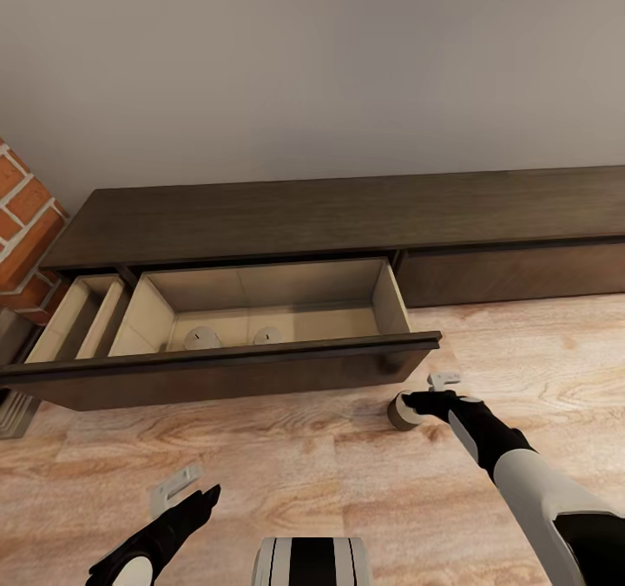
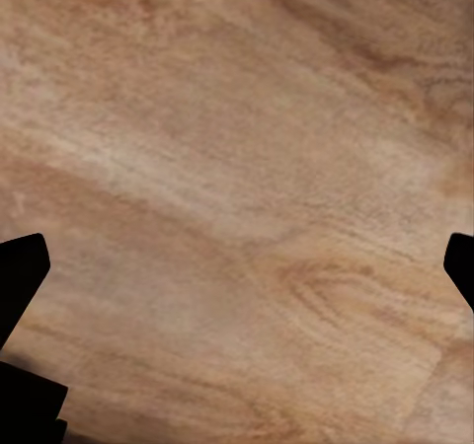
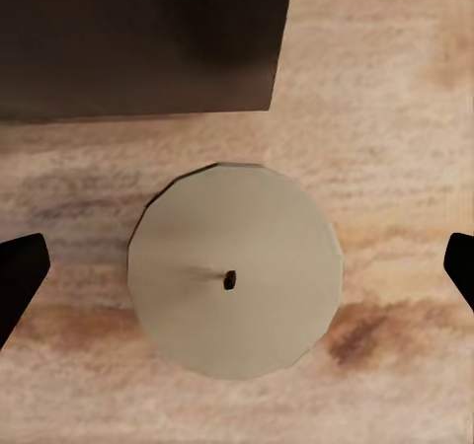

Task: Place each of the two pumpkins and all three candles from the living room inside a cabinet in the living room (use any cabinet), then make sure every cabinet is closed, and position the cauldron so it is next to a table in the living room.

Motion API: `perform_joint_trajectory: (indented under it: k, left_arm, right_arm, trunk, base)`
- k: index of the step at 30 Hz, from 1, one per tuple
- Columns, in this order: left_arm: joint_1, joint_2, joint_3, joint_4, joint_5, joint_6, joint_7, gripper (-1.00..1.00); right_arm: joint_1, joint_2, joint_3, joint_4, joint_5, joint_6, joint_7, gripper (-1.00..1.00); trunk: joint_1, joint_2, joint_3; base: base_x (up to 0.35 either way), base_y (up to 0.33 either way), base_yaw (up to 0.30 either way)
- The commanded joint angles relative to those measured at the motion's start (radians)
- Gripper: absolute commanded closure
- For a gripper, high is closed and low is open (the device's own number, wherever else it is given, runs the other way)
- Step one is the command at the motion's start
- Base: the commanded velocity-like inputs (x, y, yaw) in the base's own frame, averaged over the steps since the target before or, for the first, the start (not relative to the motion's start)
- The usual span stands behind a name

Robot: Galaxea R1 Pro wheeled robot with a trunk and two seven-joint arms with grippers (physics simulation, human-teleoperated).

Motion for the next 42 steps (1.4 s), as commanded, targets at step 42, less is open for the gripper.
perform_joint_trajectory:
  k: [42]
  left_arm:
    - [0.000, 0.000, 0.001, 0.000, 0.000, 0.000, -0.007, -1.00]
  right_arm:
    - [-0.030, 0.026, -0.004, 0.000, 0.000, -0.001, -0.018, -1.00]
  trunk:
    - [0.030, -0.051, -0.049]
  base:
    - [0.000, 0.000, 0.000]
